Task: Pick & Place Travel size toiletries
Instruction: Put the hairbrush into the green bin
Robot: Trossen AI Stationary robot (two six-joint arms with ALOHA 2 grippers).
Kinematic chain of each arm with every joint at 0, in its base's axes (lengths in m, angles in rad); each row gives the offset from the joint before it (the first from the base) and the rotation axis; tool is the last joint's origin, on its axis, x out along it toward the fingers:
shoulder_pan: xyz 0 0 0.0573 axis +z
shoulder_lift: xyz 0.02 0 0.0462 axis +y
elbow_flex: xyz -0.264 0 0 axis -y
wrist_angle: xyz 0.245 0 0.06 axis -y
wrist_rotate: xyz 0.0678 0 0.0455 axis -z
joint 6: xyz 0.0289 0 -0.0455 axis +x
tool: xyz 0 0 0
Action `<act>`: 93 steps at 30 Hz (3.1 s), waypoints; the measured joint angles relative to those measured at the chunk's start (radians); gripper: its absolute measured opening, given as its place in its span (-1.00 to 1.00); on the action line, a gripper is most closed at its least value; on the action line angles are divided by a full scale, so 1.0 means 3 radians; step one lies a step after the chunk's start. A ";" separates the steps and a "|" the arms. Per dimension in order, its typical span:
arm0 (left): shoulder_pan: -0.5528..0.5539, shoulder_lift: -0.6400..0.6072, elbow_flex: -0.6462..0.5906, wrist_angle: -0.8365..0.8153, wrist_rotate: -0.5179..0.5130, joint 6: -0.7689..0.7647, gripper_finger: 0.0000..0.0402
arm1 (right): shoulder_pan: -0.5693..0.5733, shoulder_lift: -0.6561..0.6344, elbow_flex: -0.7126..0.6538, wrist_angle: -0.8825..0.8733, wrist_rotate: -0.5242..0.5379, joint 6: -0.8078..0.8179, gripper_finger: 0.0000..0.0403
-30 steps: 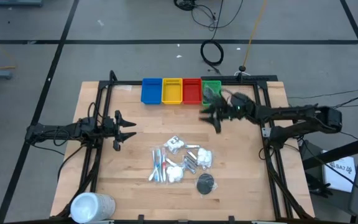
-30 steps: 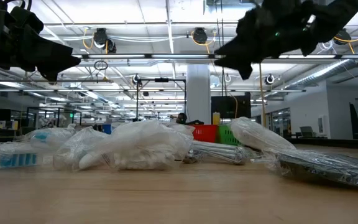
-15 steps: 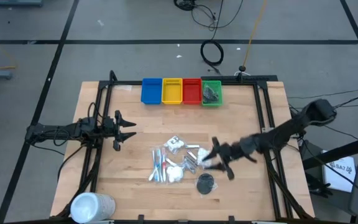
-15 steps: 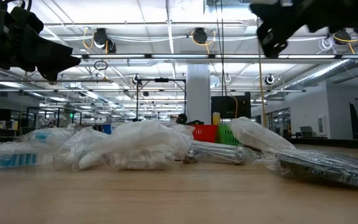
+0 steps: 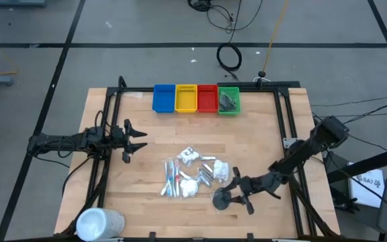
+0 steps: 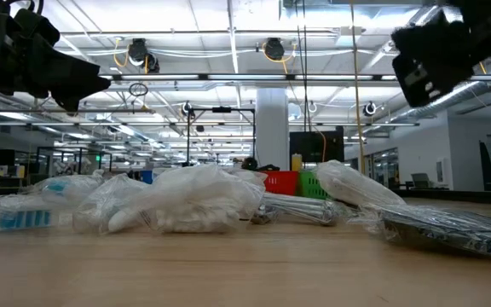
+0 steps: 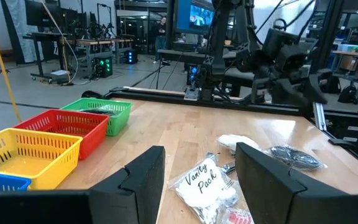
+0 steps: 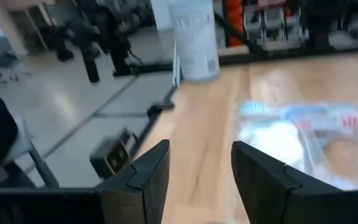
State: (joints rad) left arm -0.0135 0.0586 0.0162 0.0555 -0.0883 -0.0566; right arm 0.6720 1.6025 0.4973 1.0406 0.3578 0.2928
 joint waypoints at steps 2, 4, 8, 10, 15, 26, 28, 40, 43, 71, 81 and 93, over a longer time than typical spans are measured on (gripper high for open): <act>0.0000 0.0001 0.0000 -0.0001 0.0001 0.0000 -0.05 | 0.0000 0.0053 0.0011 -0.0018 0.0039 0.0009 -0.20; 0.0000 0.0001 -0.0001 0.0000 0.0001 0.0000 -0.05 | 0.0000 0.0074 0.0098 -0.0210 0.0042 0.0009 -0.19; 0.0000 0.0001 0.0000 0.0000 0.0000 0.0000 -0.05 | 0.0000 0.0074 0.0548 -0.1237 0.0033 0.0057 -0.09; 0.0000 0.0001 0.0000 0.0000 0.0001 -0.0001 -0.05 | 0.0000 0.0074 0.0884 -0.2040 0.0024 0.0113 -0.02; 0.0000 0.0001 0.0000 0.0000 0.0001 0.0000 -0.05 | -0.0052 0.0118 0.1523 -0.3726 0.0017 0.0367 0.17; 0.0000 0.0001 0.0000 0.0000 0.0000 0.0000 -0.05 | -0.0127 0.0329 0.1462 -0.3534 -0.0111 0.0506 0.15; 0.0000 0.0000 0.0000 0.0000 0.0000 0.0000 -0.05 | -0.0124 0.0464 0.1462 -0.3386 -0.0235 0.0501 0.15; 0.0000 0.0000 0.0000 0.0001 0.0000 -0.0001 -0.05 | -0.0126 0.0737 0.1472 -0.3444 -0.0293 0.0640 0.11; 0.0000 0.0001 0.0000 0.0001 0.0000 0.0000 -0.05 | -0.0126 0.0717 0.1469 -0.3495 -0.0307 0.0642 0.03; 0.0000 0.0000 -0.0001 0.0000 0.0000 0.0000 -0.05 | -0.0126 0.0723 0.1462 -0.3575 -0.0349 0.0316 -0.99; 0.0000 0.0000 0.0000 0.0000 0.0000 0.0000 -0.05 | -0.0121 0.0449 0.1440 -0.3624 -0.0358 0.0183 -1.00; 0.0000 0.0001 0.0000 0.0001 0.0000 0.0000 -0.05 | -0.0120 -0.0077 0.1448 -0.3547 -0.0334 -0.0279 -1.00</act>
State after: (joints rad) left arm -0.0135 0.0588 0.0162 0.0557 -0.0883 -0.0566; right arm 0.6361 1.5793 0.9318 -0.0235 0.2577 0.2090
